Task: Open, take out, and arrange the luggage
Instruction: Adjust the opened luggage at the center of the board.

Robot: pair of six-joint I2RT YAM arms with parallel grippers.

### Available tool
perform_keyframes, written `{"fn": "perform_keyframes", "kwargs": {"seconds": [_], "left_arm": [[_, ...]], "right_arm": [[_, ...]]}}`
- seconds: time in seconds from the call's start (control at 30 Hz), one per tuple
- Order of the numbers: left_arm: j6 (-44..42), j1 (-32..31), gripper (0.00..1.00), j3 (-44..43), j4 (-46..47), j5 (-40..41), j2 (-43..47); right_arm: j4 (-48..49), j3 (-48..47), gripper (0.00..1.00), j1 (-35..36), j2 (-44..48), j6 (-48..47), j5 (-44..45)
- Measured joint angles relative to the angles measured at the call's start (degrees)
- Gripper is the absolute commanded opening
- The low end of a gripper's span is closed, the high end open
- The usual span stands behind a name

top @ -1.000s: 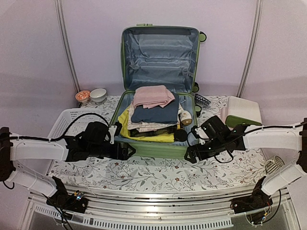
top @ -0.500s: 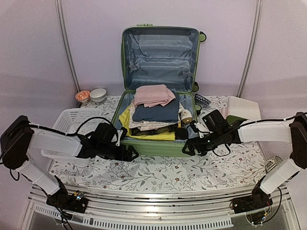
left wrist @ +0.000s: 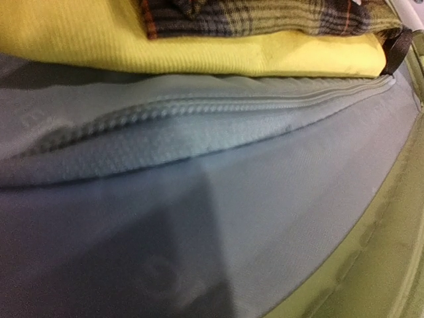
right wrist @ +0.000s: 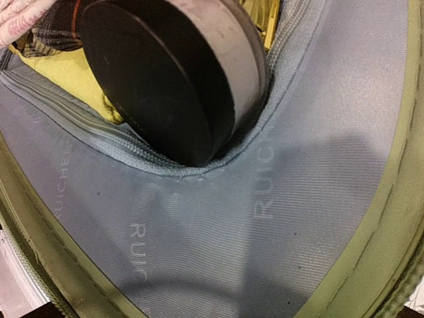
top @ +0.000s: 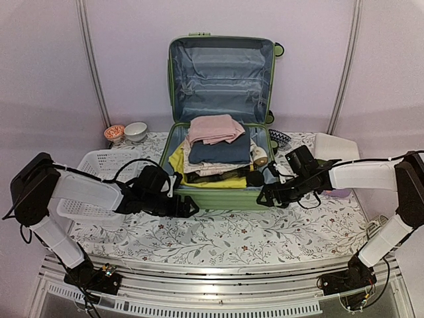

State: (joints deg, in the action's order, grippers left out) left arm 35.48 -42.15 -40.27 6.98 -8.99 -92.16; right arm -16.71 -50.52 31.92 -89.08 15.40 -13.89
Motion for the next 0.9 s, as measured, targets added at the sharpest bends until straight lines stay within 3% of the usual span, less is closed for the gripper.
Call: {"fn": "perform_keyframes", "kwargs": {"seconds": [0.67,0.9], "left_arm": [[-1.0,1.2,0.96,-2.9,-4.0,-3.2,-0.8],[-4.7,2.0,0.96,2.3,-5.2,-4.1,14.3]], "right_arm": [[-6.7,-6.6,0.99,-2.3,-4.3,-2.0,-2.9],[-8.0,-3.8,0.99,-3.2,0.3,-2.0,-1.5]]}}
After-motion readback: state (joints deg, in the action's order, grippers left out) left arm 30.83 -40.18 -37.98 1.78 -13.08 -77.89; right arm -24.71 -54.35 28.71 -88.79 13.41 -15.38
